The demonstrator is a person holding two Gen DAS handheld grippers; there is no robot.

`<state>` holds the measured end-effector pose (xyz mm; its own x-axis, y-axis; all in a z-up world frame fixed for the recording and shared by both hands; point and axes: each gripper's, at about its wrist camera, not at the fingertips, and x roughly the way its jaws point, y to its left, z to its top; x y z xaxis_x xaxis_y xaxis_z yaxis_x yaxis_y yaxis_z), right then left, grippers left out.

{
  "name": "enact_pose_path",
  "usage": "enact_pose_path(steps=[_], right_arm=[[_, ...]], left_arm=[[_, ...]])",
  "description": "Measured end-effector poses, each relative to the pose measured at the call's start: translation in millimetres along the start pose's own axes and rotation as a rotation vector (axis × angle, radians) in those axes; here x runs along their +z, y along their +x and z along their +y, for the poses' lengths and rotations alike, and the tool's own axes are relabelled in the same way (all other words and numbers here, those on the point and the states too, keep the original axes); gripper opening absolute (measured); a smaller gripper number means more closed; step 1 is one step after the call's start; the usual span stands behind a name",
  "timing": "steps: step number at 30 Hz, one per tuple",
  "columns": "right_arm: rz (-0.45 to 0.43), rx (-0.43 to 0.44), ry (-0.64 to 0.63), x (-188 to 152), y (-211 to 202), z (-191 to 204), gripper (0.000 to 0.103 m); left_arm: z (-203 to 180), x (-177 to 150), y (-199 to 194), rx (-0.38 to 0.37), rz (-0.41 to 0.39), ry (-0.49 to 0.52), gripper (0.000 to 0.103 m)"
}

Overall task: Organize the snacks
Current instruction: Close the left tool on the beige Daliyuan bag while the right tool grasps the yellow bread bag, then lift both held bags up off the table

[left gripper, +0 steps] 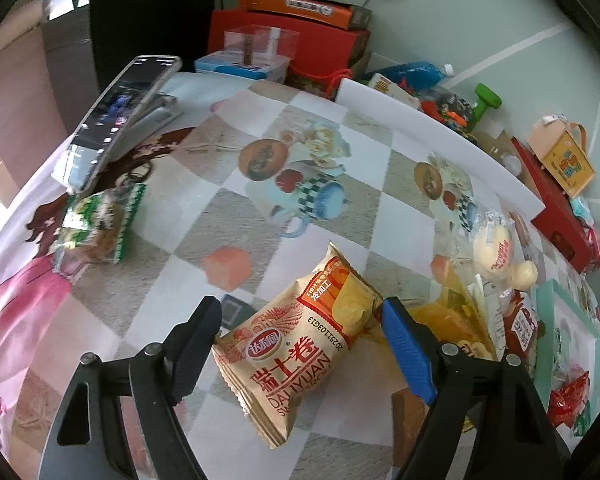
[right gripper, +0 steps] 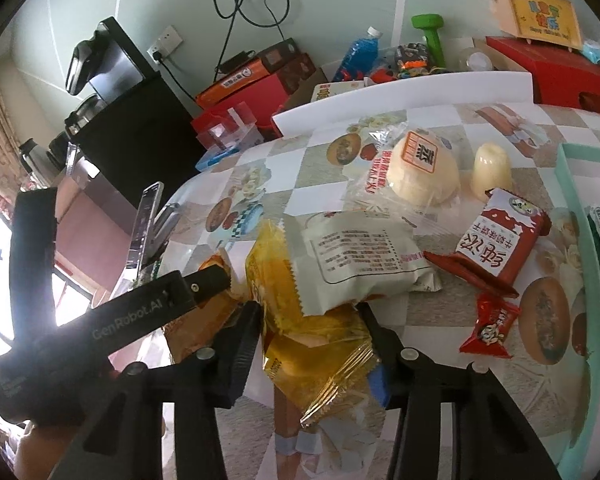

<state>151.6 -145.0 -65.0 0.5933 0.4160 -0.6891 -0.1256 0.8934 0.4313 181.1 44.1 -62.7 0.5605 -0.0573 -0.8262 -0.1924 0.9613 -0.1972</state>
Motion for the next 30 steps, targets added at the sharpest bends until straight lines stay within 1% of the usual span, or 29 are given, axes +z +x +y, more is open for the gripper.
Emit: enact_pose_path(steps=[6,13,15,19,25,30], right_arm=[[-0.023,0.036,-0.006,3,-11,6,0.05],[-0.062,0.075,-0.016,7,-28,14,0.05],[-0.083,0.087,-0.02,9,-35,16,0.046],[-0.111,0.097,-0.034,12,-45,20,0.046],[-0.06,0.063,-0.032,10,-34,15,0.046],[-0.005,0.053,-0.015,6,-24,8,0.046]], left_arm=[[6,1,-13,0.007,-0.033,-0.017,0.081],[5,6,-37,-0.008,-0.092,-0.018,0.081],[4,7,-44,-0.011,-0.109,-0.018,0.081],[3,9,-55,-0.017,-0.135,-0.014,0.081],[-1,7,-50,-0.017,-0.119,-0.005,0.081],[1,2,-40,-0.001,-0.082,-0.008,0.081]])
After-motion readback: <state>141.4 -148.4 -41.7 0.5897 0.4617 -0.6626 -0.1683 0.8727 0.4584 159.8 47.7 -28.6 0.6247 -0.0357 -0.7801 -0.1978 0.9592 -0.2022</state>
